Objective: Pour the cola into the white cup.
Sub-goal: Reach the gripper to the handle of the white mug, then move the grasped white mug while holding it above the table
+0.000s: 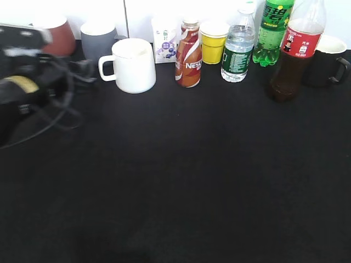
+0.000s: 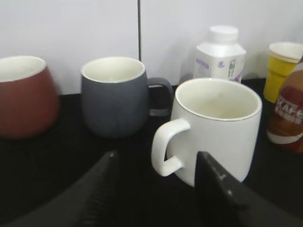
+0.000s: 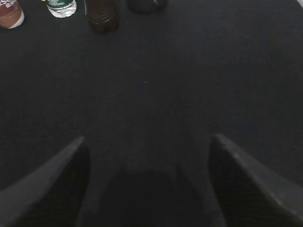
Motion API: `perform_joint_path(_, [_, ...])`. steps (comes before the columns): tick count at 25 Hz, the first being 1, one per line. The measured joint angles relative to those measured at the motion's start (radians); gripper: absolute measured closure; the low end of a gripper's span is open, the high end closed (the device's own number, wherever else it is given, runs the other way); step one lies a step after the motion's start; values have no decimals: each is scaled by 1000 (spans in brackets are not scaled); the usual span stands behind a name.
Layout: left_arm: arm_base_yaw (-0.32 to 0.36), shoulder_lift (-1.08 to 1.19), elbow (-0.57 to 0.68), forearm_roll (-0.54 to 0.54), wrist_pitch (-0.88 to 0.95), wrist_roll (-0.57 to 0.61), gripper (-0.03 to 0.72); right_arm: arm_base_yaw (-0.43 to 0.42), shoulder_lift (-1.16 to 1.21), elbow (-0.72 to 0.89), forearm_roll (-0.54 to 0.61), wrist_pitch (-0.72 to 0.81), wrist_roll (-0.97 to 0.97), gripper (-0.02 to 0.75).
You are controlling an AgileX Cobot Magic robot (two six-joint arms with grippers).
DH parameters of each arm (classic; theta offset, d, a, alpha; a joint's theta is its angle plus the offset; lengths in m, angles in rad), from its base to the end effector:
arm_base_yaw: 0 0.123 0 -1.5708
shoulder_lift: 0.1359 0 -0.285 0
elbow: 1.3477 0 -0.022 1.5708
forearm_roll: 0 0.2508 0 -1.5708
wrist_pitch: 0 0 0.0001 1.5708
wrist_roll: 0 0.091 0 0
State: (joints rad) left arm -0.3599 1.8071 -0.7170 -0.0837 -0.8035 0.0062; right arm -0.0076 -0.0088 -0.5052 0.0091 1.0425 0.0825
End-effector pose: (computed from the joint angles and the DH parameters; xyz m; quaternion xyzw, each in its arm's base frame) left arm 0.3258 -0.1168 0.1706 0.0999 0.7679 -0.1065 0.6237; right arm -0.0061 0.0008 0.2802 0.0379 0.8439 0.0246 0.5347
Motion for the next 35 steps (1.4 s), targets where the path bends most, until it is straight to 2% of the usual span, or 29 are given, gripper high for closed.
perform_joint_path(5, [0, 168, -151, -3, 7, 0, 317, 0, 0, 0, 0, 0, 0, 146])
perform_joint_path(8, [8, 242, -240, -13, 18, 0, 381, 0, 0, 0, 0, 0, 0, 150])
perform_joint_path(11, [24, 302, -327, -41, 38, 0, 403, 0, 0, 0, 0, 0, 0, 150])
perform_joint_path(13, [28, 342, -396, -43, 50, 0, 461, 0, 0, 0, 0, 0, 0, 150])
perform_joint_path(16, [31, 357, -415, -27, 58, 8, 617, 0, 0, 0, 0, 0, 0, 150])
perform_joint_path(18, [32, 360, -416, 28, 50, 11, 645, 0, 0, 0, 0, 0, 0, 150])
perform_joint_path(21, [32, 361, -415, 46, 35, 14, 648, 0, 0, 0, 0, 0, 0, 150])
perform_joint_path(24, [31, 311, -343, 49, -1, 18, 648, 0, 0, 0, 0, 0, 0, 150])
perform_joint_path(30, [30, -4, 4, 59, -88, 18, 649, 0, 0, 0, 0, 0, 0, 151])
perform_joint_path(32, [30, -87, 69, 112, -89, 18, 649, 0, 0, 0, 0, 0, 0, 151])
perform_joint_path(35, [26, -143, 95, 204, -89, 19, 650, 0, 3, -9, 3, -18, 0, 151])
